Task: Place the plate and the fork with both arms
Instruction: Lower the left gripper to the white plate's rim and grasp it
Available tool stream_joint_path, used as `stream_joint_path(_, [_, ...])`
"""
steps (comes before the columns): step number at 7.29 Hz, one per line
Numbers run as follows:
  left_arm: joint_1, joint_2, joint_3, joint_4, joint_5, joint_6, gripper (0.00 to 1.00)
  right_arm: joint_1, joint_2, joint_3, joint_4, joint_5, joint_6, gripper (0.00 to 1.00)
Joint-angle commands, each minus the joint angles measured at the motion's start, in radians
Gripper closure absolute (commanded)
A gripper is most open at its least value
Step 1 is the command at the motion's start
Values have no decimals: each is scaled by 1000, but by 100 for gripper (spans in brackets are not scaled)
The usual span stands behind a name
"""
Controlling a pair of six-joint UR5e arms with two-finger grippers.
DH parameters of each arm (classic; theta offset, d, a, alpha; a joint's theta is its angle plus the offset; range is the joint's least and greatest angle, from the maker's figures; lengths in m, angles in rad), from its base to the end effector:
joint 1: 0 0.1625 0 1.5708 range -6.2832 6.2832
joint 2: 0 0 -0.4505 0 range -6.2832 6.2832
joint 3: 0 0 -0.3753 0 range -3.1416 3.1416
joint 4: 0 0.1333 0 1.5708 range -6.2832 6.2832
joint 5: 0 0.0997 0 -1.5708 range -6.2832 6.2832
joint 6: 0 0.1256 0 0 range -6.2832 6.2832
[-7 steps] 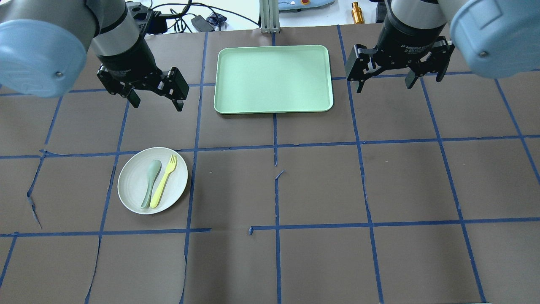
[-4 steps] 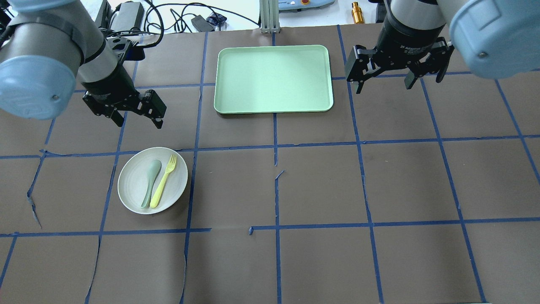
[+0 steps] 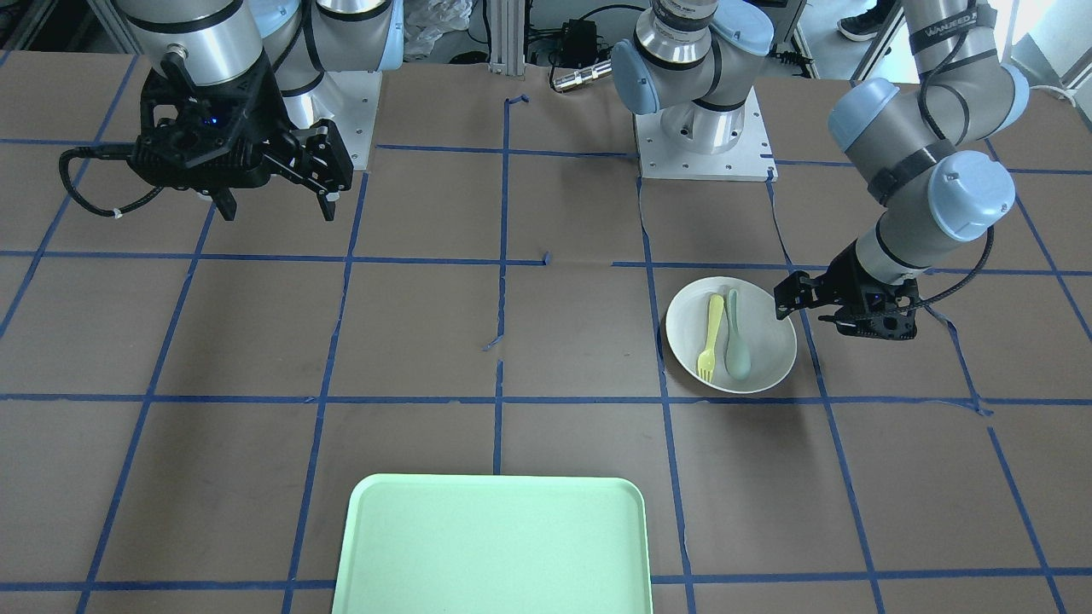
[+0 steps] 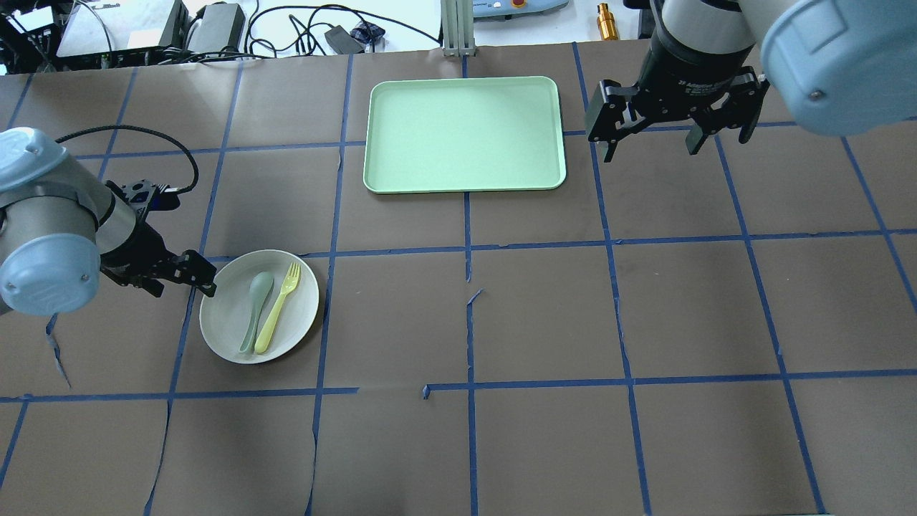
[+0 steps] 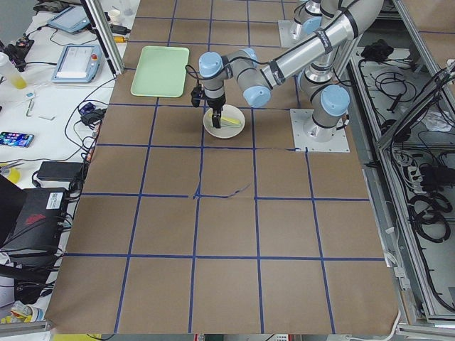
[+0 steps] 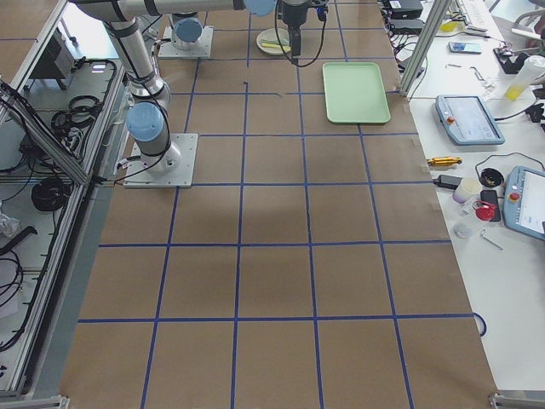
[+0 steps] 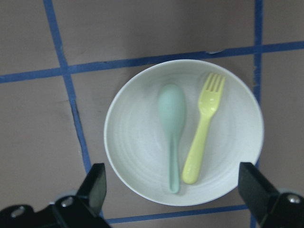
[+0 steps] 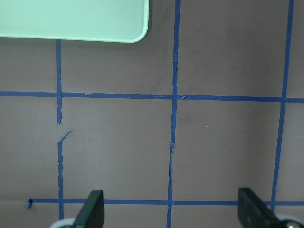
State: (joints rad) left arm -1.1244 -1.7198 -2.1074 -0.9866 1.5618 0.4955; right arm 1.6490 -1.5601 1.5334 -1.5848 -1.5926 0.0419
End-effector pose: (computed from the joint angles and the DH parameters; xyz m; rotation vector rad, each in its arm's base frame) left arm 0.0704 -0.4584 0.2353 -0.0750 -3.0838 -0.1332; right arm 0.1680 -0.4730 0.5016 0.0560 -3.1211 0.0655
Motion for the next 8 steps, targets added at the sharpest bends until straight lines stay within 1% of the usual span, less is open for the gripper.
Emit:
stream_joint_path(1, [18,-70,-101,191,-2,-5,15,0,0,1,0,-1,0,0])
stream_joint_path(2, [18,-89,-105,204,0,-6,26,0,0,1,0,-1,0,0])
stream_joint_path(3, [18,-90,-102,201,4,-6,45,0,0,1,0,-1,0,0])
stream_joint_path(4, [17,-86,-89,200,10,-5,85,0,0,1,0,-1,0,0])
stream_joint_path(5, [17,-75,-74,186,14,-5,100,0,0,1,0,-1,0,0])
stream_joint_path(8, [8,-67,-72,184,15,-21,100,0,0,1,0,0,0,0])
